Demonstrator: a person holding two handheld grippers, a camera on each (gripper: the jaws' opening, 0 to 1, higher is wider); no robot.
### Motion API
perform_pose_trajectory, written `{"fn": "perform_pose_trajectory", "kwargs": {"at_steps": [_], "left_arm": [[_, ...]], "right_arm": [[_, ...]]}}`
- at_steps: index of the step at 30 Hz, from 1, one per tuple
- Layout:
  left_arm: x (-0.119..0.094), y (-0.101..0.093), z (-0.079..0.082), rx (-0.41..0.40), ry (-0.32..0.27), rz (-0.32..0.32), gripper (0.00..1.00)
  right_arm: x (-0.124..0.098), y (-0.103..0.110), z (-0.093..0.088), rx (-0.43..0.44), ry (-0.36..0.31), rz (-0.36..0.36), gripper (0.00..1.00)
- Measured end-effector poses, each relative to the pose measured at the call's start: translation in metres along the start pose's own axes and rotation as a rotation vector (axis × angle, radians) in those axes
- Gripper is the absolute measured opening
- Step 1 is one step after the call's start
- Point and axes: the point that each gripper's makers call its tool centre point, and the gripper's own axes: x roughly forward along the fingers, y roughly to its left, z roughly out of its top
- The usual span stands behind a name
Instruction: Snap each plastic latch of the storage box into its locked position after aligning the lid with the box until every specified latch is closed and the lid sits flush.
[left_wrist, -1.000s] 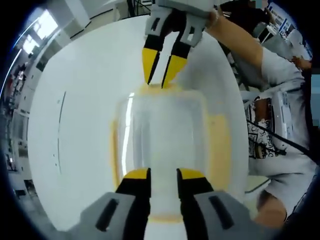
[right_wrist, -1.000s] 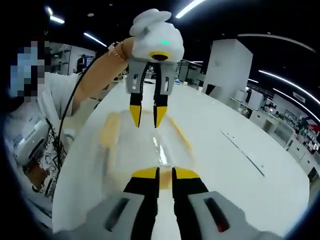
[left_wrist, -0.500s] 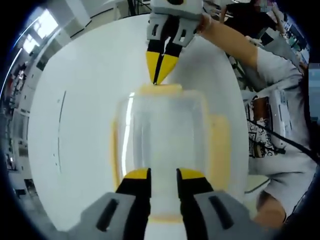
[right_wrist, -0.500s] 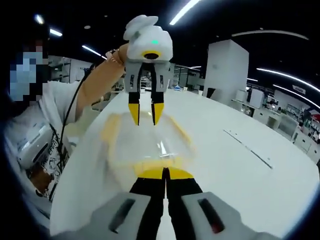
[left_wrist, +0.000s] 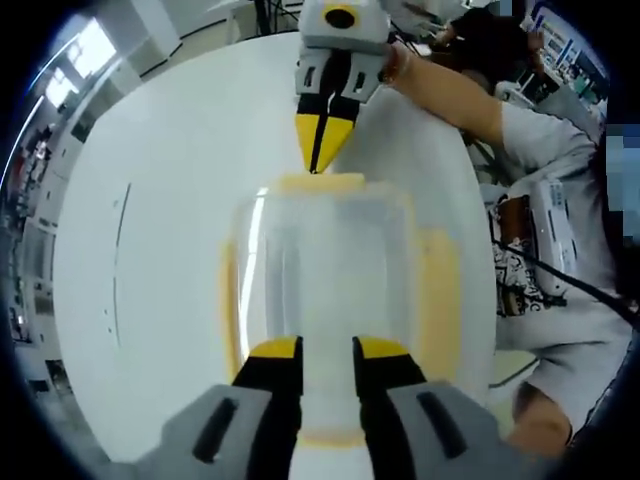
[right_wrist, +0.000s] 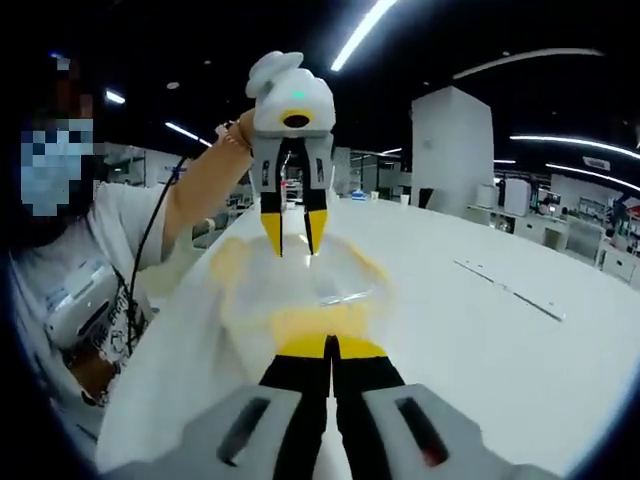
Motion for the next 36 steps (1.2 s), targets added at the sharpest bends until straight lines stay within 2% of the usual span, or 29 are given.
{"fn": "perform_pose_trajectory", "kwargs": {"at_steps": [5,7,12,16,21,25,28,34,36], "left_arm": [[0.0009,-0.0007,0.0002,-0.003,-0.006,0.003,0.19],[0.0013,-0.0008,0.0003,-0.005,-0.011,0.004,0.19],[0.0022,-0.0013,0.0009,-0.004,-0.011,0.01,0.19],[0.0031,-0.0013,0.0011,-0.003,0.001,0.014,0.18],[0.0032,0.0006,0.0008,-0.021,-0.006,0.018,0.18],[0.0037,-0.0003,0.0004,-0.036,-0.033,0.022,0.18],[0.003,0.0001,0.0017,-0.042,-0.041,0.023,0.17],[0.003,-0.0001,0.0036,-0.047,-0.037,0.026,0.16],[0.0032,-0.0002,0.0039,-0.045,-0.03,0.027,0.16]], "right_arm": [[0.0067,0.0046,-0.0045,-0.032,0.012,0.004,0.0],[0.0045,0.005,0.001,-0.014,-0.039,0.01,0.0],[0.0052,0.0066,-0.0001,-0.015,-0.049,-0.003,0.0],[0.0052,0.0068,-0.0004,0.019,-0.067,-0.017,0.0],[0.0054,0.0066,0.0003,0.001,-0.052,-0.042,0.0],[0.0061,0.0065,-0.0001,0.067,-0.048,-0.049,0.0],[0.0059,0.0065,0.0001,0.061,-0.044,-0.055,0.0],[0.0056,0.007,-0.0002,0.053,-0.037,-0.065,0.0],[0.005,0.0059,-0.0002,0.078,-0.051,-0.06,0.0]]}}
